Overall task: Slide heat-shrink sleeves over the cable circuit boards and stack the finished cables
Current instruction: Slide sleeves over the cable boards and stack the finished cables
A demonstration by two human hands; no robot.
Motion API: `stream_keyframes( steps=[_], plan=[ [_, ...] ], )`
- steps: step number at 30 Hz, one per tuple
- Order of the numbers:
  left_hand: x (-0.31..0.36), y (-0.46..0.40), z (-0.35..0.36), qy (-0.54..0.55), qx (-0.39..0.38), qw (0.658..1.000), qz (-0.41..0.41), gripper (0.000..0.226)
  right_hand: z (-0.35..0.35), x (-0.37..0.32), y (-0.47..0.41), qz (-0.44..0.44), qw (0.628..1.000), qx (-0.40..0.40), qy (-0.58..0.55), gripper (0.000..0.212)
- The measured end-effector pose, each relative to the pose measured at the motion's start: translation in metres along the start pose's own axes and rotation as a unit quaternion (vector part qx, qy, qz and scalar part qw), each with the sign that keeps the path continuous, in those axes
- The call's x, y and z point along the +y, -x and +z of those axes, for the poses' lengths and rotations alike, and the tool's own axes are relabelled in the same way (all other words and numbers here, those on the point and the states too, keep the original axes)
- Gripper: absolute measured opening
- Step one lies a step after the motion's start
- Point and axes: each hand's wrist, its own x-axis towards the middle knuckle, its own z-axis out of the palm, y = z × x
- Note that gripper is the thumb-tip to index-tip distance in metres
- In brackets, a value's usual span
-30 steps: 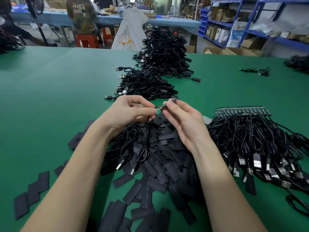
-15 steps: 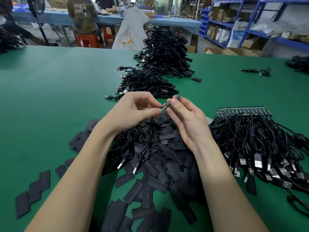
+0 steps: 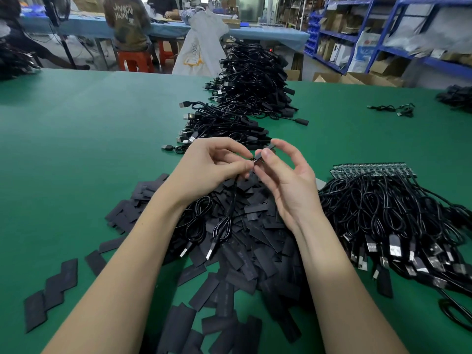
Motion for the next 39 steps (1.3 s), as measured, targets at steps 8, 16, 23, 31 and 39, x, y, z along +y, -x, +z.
stream_keyframes(
  steps=[8,16,23,31,39],
  plan=[
    [-0.001,0.0,0.005,0.039,0.014,0.999,-0.001,0.01,0.004,0.002,0.001,-0.017,1.0,-0.005,0.007,0.023],
    [-0.003,-0.002,0.006,0.056,0.003,0.998,-0.016,0.008,0.003,0.005,0.0,-0.012,1.0,0.017,0.014,0.021],
    [-0.002,-0.002,0.004,0.046,0.004,0.998,-0.042,0.007,0.004,0.008,-0.001,-0.013,0.998,0.021,0.052,0.023],
    [0.001,-0.001,0.006,0.043,0.012,0.998,-0.054,0.006,0.008,0.012,0.0,-0.025,0.996,0.049,0.066,0.023],
    [-0.001,-0.002,0.008,0.023,0.009,0.997,-0.07,0.011,0.006,0.009,-0.001,0.0,0.997,0.072,0.04,0.023]
  ],
)
